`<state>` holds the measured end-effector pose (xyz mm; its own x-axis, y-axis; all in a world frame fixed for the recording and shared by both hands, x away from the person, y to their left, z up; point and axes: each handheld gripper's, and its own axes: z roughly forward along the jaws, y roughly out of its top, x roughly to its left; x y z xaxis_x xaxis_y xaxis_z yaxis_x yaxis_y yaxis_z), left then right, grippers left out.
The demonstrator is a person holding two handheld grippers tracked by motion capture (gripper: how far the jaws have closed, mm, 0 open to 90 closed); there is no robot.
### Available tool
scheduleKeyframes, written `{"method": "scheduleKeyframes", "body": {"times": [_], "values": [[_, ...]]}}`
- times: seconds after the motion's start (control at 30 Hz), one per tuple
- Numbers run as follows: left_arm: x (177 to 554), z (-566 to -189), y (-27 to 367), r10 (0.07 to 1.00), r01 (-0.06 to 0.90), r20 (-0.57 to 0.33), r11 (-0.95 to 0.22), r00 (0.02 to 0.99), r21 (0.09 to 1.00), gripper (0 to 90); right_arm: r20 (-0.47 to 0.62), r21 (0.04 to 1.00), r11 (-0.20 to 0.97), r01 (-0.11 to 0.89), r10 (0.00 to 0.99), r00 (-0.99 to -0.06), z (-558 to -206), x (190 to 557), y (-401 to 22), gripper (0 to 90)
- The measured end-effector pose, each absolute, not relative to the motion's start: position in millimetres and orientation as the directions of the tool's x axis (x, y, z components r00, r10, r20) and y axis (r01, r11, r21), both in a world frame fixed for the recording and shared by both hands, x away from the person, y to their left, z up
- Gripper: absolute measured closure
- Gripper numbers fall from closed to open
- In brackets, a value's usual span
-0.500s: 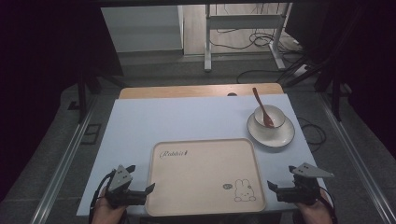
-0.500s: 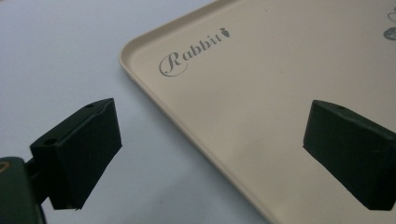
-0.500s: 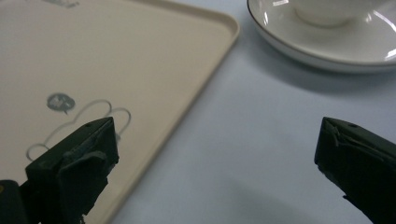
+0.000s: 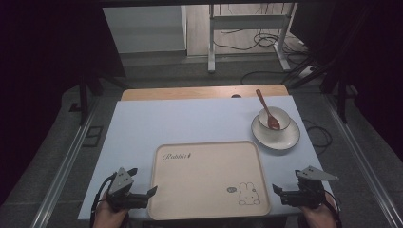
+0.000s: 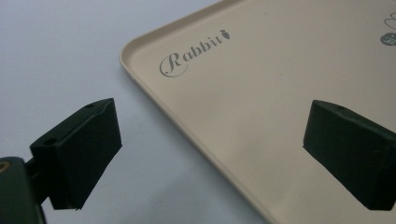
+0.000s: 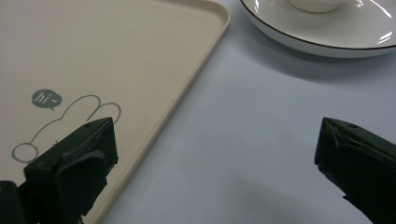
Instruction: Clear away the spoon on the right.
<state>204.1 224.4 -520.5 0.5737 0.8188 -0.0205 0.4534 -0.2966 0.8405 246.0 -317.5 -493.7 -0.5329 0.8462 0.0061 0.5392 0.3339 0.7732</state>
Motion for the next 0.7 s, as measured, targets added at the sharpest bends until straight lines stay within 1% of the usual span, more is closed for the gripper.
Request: {"method": "scheduleKeyframes", "body": {"times": [0.4, 0.7], "values": [[204.9, -520.6, 226.5, 0.837, 0.473, -0.042, -0.267, 0.546, 0.840, 2.6, -0.007, 0.750, 0.359, 0.556, 0.844, -0.536, -494.7, 247.7, -314.2, 0.0], [204.9, -520.6, 226.2, 0.841, 0.475, -0.039, -0.266, 0.540, 0.839, 2.3, 0.017, 0.757, 0.344, 0.556, 0.840, -0.542, -493.7, 248.8, -315.0, 0.0]]}}
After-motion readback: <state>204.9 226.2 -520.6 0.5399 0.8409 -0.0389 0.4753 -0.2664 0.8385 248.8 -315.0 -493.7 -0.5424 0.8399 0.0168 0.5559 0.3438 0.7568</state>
